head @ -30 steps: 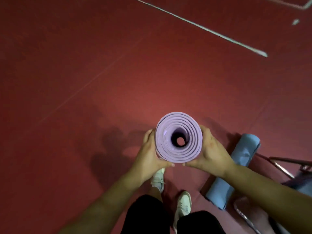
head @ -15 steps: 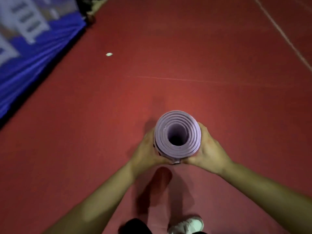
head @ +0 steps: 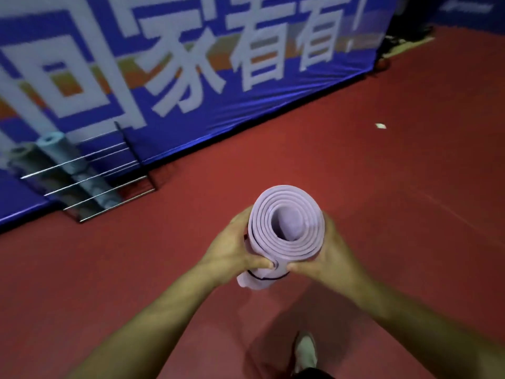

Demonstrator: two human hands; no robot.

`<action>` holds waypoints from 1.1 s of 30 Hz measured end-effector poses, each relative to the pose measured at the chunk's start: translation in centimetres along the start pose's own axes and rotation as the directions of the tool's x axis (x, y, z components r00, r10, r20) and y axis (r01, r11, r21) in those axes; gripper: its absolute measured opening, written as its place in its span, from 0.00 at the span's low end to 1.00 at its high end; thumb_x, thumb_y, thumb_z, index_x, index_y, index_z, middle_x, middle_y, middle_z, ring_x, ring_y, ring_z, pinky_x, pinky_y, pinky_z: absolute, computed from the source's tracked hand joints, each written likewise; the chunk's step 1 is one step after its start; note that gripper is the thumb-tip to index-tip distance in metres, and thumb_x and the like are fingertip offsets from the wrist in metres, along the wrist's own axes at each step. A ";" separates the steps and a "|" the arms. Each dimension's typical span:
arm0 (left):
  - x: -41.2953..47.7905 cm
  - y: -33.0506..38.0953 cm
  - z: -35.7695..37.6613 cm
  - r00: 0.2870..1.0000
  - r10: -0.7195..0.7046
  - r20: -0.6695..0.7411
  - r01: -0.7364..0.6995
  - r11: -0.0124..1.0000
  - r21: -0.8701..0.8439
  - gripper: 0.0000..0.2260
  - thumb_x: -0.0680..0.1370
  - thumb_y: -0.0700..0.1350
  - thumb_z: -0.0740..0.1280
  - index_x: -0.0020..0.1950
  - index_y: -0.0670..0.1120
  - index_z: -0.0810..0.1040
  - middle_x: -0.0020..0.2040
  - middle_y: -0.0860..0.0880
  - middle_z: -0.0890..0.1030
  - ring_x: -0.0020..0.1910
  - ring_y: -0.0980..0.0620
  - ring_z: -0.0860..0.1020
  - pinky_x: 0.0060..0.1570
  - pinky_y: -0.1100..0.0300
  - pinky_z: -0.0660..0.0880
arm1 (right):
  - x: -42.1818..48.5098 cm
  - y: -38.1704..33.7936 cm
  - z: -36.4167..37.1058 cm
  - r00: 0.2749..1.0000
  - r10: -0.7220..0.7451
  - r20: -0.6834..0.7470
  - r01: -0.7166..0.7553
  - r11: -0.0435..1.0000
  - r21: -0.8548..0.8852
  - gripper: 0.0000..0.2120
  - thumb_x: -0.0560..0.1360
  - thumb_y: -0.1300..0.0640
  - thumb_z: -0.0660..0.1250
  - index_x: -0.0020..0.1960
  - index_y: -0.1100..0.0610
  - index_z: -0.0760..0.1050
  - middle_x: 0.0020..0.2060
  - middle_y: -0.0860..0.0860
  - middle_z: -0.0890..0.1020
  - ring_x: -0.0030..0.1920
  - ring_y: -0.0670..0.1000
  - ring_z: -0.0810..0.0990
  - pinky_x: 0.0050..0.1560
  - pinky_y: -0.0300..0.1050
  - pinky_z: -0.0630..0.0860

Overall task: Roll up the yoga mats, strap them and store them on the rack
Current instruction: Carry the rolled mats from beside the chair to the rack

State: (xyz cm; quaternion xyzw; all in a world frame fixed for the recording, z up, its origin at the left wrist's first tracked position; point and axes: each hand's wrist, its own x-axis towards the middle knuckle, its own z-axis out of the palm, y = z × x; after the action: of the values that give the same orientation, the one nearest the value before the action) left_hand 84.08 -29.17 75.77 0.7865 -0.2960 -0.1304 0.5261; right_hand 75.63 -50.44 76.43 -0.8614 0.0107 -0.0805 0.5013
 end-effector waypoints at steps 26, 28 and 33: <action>11.0 -20.3 -45.8 0.721 -0.213 -0.659 0.205 0.975 -0.091 0.48 0.62 0.36 0.82 0.78 0.46 0.62 0.73 0.53 0.71 0.73 0.54 0.69 0.72 0.51 0.67 | 53.1 -14.7 36.2 0.788 -0.337 0.516 0.403 0.915 -0.018 0.54 0.47 0.36 0.81 0.69 0.36 0.62 0.64 0.36 0.74 0.63 0.42 0.76 0.61 0.48 0.75; 11.5 -21.6 -50.4 0.728 -0.210 -0.652 0.212 0.974 -0.077 0.47 0.63 0.38 0.82 0.77 0.49 0.63 0.73 0.54 0.71 0.73 0.55 0.69 0.72 0.53 0.67 | 55.6 -16.6 39.4 0.796 -0.352 0.492 0.400 0.916 0.008 0.54 0.47 0.36 0.81 0.68 0.34 0.61 0.62 0.34 0.74 0.62 0.41 0.76 0.59 0.46 0.75; 14.0 -23.9 -61.1 0.741 -0.183 -0.647 0.236 0.972 -0.004 0.45 0.63 0.39 0.83 0.75 0.53 0.66 0.69 0.55 0.75 0.69 0.55 0.73 0.68 0.52 0.72 | 62.8 -21.0 45.5 0.813 -0.381 0.439 0.406 0.913 0.041 0.54 0.46 0.34 0.78 0.69 0.37 0.61 0.61 0.30 0.71 0.62 0.40 0.73 0.57 0.38 0.70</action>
State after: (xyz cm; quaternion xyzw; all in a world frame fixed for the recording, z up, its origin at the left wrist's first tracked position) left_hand 134.54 14.71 80.83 0.8315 -0.0126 0.1000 0.5464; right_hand 143.08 -6.99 80.64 -0.8538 -0.2784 0.0139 0.4397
